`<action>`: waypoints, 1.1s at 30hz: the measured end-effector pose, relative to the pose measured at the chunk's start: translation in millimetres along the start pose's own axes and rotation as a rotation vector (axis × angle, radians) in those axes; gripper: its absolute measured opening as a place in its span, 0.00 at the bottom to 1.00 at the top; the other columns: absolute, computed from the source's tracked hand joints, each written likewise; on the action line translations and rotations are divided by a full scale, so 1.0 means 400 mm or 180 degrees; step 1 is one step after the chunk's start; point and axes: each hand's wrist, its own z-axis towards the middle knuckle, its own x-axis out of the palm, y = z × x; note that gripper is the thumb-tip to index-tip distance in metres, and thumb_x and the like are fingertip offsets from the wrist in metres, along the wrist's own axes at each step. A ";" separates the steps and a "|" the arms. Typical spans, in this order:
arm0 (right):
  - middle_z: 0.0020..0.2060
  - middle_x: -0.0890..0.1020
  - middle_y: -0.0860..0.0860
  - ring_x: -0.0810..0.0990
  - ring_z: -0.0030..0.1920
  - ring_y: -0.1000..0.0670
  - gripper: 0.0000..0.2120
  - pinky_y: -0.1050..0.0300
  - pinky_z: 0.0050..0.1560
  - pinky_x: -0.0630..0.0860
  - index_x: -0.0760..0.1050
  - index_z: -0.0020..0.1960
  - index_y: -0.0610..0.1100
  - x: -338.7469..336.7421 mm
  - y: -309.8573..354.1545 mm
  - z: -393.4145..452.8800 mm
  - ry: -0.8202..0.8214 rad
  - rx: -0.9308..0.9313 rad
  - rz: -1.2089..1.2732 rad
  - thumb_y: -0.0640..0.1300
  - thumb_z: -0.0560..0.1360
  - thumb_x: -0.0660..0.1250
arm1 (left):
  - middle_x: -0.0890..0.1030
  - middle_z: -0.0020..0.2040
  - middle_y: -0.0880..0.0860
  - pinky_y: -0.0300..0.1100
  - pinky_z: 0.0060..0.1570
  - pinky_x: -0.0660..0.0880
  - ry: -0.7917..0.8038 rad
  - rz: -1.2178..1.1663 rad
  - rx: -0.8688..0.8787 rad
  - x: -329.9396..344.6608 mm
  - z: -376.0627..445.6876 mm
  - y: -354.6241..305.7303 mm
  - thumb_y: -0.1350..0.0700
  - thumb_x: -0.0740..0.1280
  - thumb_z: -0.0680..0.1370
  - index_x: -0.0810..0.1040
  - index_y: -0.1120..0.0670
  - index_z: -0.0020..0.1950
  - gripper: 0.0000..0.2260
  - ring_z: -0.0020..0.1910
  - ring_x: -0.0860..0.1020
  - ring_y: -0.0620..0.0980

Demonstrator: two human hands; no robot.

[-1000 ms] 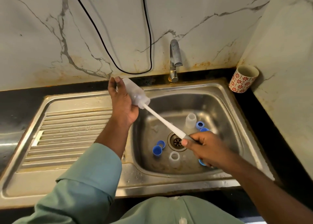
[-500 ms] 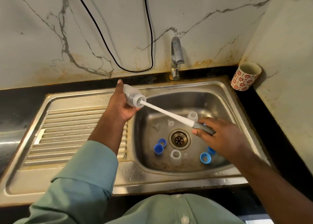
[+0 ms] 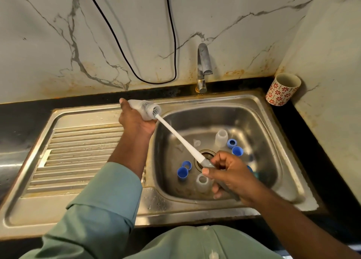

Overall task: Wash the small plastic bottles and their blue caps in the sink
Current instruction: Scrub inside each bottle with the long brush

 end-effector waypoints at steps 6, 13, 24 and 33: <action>0.31 0.78 0.43 0.75 0.26 0.48 0.16 0.54 0.32 0.76 0.75 0.51 0.36 0.007 0.054 -0.013 0.0726 0.0736 0.0535 0.50 0.76 0.68 | 0.73 0.58 0.52 0.39 0.40 0.81 -0.0370 0.0237 0.1250 0.006 -0.020 0.020 0.45 0.65 0.81 0.65 0.49 0.68 0.19 0.52 0.77 0.49; 0.42 0.79 0.53 0.78 0.37 0.53 0.13 0.55 0.37 0.75 0.66 0.56 0.52 -0.033 0.175 -0.018 -0.0876 -0.0981 -0.4071 0.51 0.77 0.67 | 0.75 0.52 0.48 0.29 0.45 0.73 0.0083 0.1534 0.2530 -0.039 -0.001 0.033 0.53 0.64 0.82 0.72 0.55 0.62 0.10 0.48 0.75 0.40; 0.48 0.83 0.52 0.79 0.49 0.45 0.12 0.48 0.54 0.65 0.80 0.54 0.47 -0.219 0.274 0.110 -0.2621 -0.4859 -0.5064 0.54 0.79 0.66 | 0.73 0.54 0.52 0.46 0.31 0.78 0.0439 0.1775 0.0496 -0.069 0.003 0.001 0.53 0.67 0.80 0.70 0.50 0.58 0.09 0.49 0.76 0.54; 0.33 0.81 0.49 0.74 0.34 0.47 0.21 0.57 0.38 0.62 0.79 0.42 0.46 -0.239 0.177 0.167 -0.2316 -0.3124 -0.4104 0.60 0.80 0.56 | 0.76 0.46 0.58 0.46 0.30 0.79 0.0572 0.1643 -0.0350 -0.104 0.001 0.007 0.50 0.64 0.81 0.70 0.54 0.63 0.14 0.38 0.79 0.53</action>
